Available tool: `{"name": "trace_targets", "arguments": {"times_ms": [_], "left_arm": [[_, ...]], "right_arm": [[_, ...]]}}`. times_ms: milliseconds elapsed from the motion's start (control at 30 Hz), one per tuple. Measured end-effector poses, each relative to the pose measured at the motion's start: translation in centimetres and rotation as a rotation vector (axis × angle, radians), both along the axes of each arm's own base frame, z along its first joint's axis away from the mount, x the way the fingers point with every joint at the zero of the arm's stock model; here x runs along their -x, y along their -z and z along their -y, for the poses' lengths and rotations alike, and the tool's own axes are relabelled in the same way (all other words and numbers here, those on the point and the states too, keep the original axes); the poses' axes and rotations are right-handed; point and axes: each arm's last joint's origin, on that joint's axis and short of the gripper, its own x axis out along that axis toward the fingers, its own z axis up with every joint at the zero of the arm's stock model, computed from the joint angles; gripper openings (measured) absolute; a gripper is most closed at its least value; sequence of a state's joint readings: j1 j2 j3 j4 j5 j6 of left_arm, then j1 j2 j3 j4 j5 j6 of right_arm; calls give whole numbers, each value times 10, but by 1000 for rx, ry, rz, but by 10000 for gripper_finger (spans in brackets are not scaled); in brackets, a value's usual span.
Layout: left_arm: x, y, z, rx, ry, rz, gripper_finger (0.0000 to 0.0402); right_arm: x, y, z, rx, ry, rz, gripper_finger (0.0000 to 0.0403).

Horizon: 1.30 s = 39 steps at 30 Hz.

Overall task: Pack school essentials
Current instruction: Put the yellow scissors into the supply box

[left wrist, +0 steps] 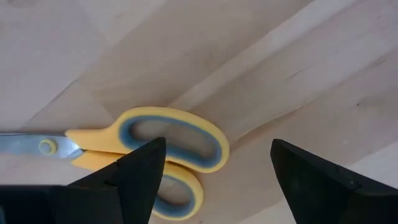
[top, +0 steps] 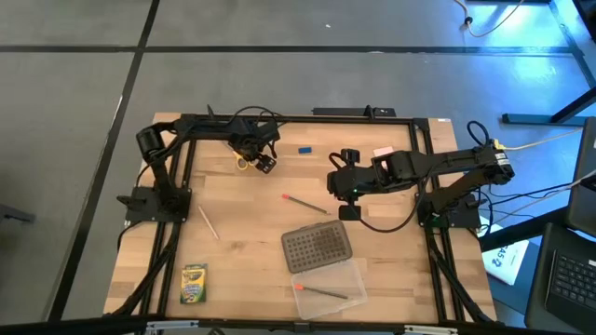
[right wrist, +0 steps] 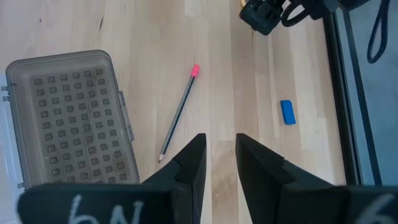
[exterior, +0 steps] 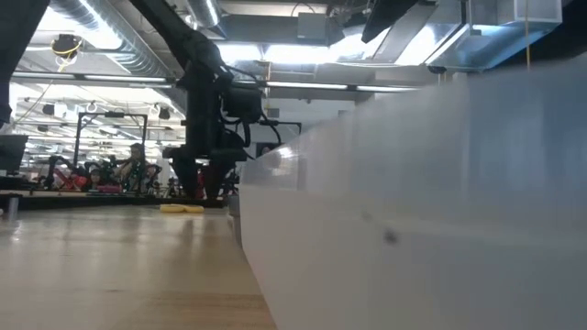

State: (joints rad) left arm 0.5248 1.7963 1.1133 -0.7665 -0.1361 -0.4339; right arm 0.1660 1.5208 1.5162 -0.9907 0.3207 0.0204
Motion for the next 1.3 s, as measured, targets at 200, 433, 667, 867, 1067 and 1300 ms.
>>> {"name": "trace_targets", "arguments": {"times_ms": [200, 433, 667, 867, 1067, 1300], "left_arm": [[-2, 0, 2, 19, 10, 21, 286], [-4, 0, 6, 63, -27, 51, 286], [-3, 1, 5, 67, -41, 40, 286], [-3, 1, 5, 66, -37, 41, 286], [-3, 1, 4, 69, -34, 47, 286], [-3, 1, 1, 61, -35, 62, 286]], "right_arm": [[0, 0, 0, 0, 0, 0, 90], [0, 0, 0, 1, -1, 0, 90], [0, 0, 0, 0, 0, 0, 90], [0, 0, 0, 0, 0, 0, 90], [0, 0, 0, 1, 0, 0, 90], [0, 0, 0, 1, -1, -1, 90]]}}
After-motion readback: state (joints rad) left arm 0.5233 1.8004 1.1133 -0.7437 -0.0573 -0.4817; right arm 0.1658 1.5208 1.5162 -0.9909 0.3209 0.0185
